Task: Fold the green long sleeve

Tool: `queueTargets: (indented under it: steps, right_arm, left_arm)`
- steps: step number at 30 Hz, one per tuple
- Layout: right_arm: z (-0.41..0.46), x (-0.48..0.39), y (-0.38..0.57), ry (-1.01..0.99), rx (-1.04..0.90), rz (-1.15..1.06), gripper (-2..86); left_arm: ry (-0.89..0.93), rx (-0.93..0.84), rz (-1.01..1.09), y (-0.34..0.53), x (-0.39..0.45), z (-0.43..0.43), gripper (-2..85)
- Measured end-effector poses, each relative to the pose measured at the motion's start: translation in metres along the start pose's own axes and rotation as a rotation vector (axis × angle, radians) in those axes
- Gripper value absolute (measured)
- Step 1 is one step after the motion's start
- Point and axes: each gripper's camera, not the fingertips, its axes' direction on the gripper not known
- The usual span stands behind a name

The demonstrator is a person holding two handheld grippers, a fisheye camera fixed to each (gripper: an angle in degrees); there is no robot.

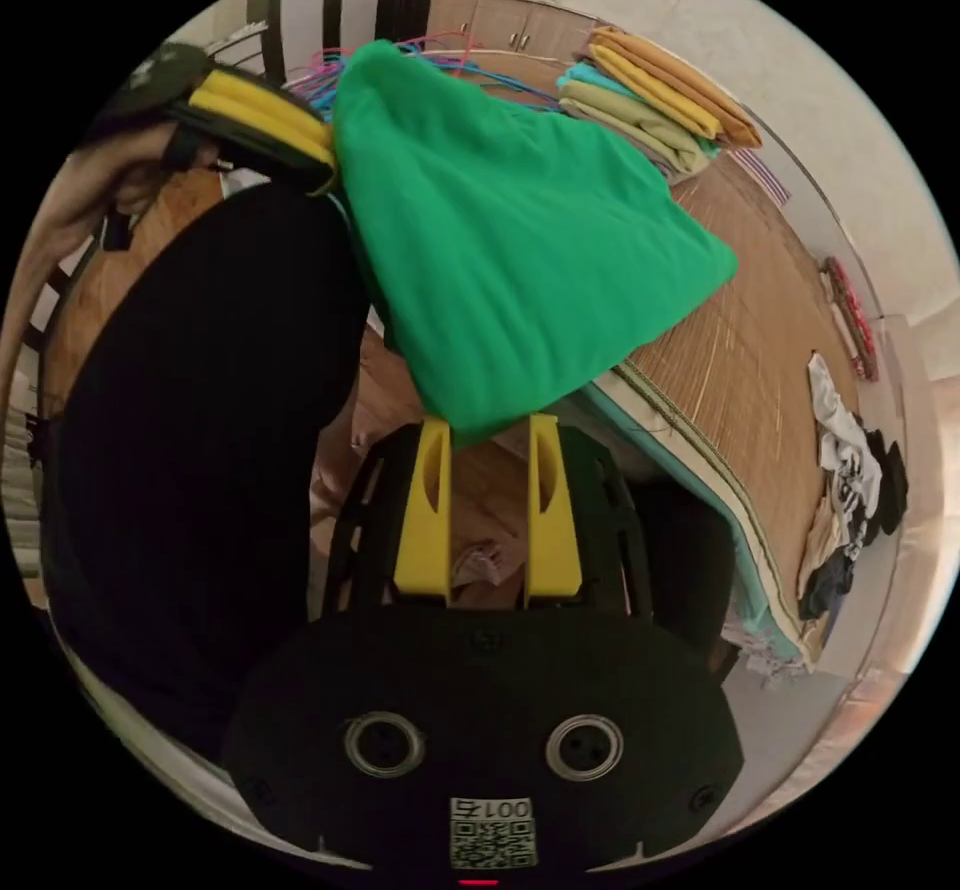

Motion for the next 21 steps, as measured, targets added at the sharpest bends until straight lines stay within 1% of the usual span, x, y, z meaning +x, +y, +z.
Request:
queueTargets:
  steps: [3,6,8,10,13,15,18,21]
  right_arm:
    - [-0.024,0.023,0.007,0.004,0.062,0.030,6.9]
    - [-0.053,0.053,0.006,0.085,0.157,0.007,4.2]
    - [-0.066,0.065,0.002,0.149,0.206,-0.088,3.2]
    - [-0.073,0.071,0.000,0.241,0.213,-0.259,2.5]
    - [-0.066,0.069,0.012,0.345,0.182,-0.426,2.1]
    - [-0.055,0.068,0.025,0.346,0.153,-0.472,2.0]
    - [-0.031,0.069,0.052,0.298,0.109,-0.495,2.2]
    - [-0.008,0.073,0.071,0.265,0.067,-0.458,3.1]
  left_arm:
    - [0.041,0.097,-0.004,0.013,-0.008,-0.023,1.5]
    - [0.116,0.207,-0.002,0.023,-0.020,-0.046,0.6]
    - [0.157,0.270,-0.005,0.027,-0.026,-0.057,0.4]
    - [0.199,0.318,-0.013,0.032,-0.026,-0.067,0.4]
    - [0.230,0.335,0.019,0.042,-0.007,-0.071,0.7]
    - [0.241,0.318,0.043,0.050,0.010,-0.067,0.9]
    - [0.257,0.243,0.072,0.060,0.040,-0.057,1.3]
    - [0.277,0.197,0.063,0.067,0.062,-0.057,1.8]
